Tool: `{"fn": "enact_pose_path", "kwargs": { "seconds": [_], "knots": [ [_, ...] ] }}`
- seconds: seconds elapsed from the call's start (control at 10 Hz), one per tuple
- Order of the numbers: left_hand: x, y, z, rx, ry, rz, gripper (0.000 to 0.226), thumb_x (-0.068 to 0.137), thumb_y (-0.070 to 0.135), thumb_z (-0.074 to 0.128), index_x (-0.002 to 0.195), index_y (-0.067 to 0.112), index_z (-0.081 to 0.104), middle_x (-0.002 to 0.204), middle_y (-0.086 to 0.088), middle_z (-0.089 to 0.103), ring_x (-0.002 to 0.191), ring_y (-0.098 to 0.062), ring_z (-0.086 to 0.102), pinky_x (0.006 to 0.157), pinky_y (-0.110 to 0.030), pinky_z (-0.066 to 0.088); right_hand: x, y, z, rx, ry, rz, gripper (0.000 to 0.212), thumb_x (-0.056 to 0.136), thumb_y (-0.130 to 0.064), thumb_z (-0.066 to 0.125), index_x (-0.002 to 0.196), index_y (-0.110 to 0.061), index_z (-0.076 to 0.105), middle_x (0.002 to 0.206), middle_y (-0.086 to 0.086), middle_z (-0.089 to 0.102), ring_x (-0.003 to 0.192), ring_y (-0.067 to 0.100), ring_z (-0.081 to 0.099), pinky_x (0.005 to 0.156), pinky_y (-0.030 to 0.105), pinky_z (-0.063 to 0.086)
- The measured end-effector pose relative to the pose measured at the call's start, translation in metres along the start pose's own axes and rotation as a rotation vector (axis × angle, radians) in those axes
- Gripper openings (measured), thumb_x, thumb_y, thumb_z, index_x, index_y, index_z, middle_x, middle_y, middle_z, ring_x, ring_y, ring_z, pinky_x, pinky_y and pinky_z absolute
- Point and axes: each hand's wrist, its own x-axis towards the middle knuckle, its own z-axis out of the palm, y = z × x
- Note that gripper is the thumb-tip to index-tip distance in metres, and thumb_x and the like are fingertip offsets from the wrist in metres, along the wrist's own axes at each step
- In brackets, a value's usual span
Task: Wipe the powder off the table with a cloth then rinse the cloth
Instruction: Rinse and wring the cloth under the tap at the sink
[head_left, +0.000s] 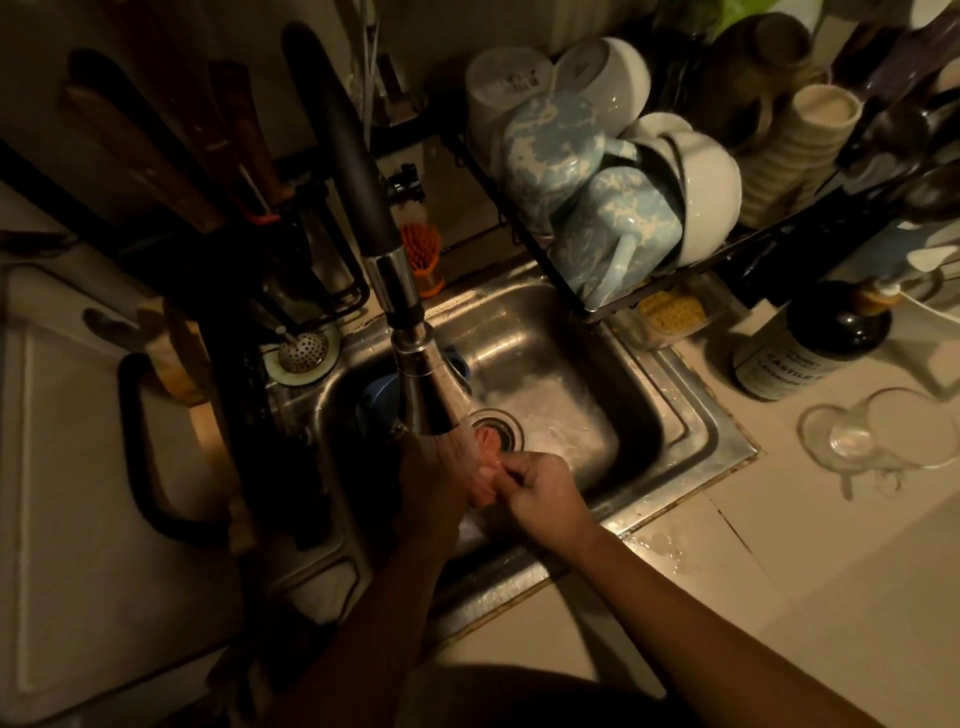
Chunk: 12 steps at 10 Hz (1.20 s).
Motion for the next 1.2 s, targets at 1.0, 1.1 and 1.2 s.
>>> {"fn": "enact_pose_path", "kwargs": {
  "seconds": [1.0,1.1,1.2],
  "knots": [
    [-0.012,0.02,0.006,-0.091,0.019,0.071,0.02,0.091,0.013,0.059,0.098,-0.004,0.065,0.1,-0.026,0.069,0.087,-0.038,0.068,0.082,-0.06,0.056,0.012,-0.017,-0.016,0.226,0.101,0.03,0.039,0.096,-0.013,0.062,0.059,-0.025,0.067,0.056,-0.007,0.061,0.058,0.003,0.054,0.06,0.03,0.047],
    [0.0,0.026,-0.003,-0.244,0.125,-0.016,0.037,0.093,0.028,0.05,0.101,-0.005,0.065,0.101,-0.029,0.067,0.091,-0.045,0.066,0.082,-0.057,0.054,0.012,-0.021,-0.017,0.478,-0.06,0.06,0.013,0.095,-0.023,0.065,0.102,-0.025,0.076,0.099,0.003,0.075,0.096,0.022,0.07,0.092,0.042,0.054],
    [-0.003,0.034,-0.01,-0.259,0.069,-0.096,0.034,0.1,0.021,0.041,0.105,-0.005,0.062,0.102,-0.032,0.062,0.082,-0.039,0.066,0.073,-0.042,0.054,0.005,-0.021,-0.018,0.564,-0.149,0.084,0.058,0.083,-0.017,0.08,0.135,-0.025,0.058,0.128,0.006,0.064,0.118,0.022,0.064,0.104,0.04,0.05]
  ]
}}
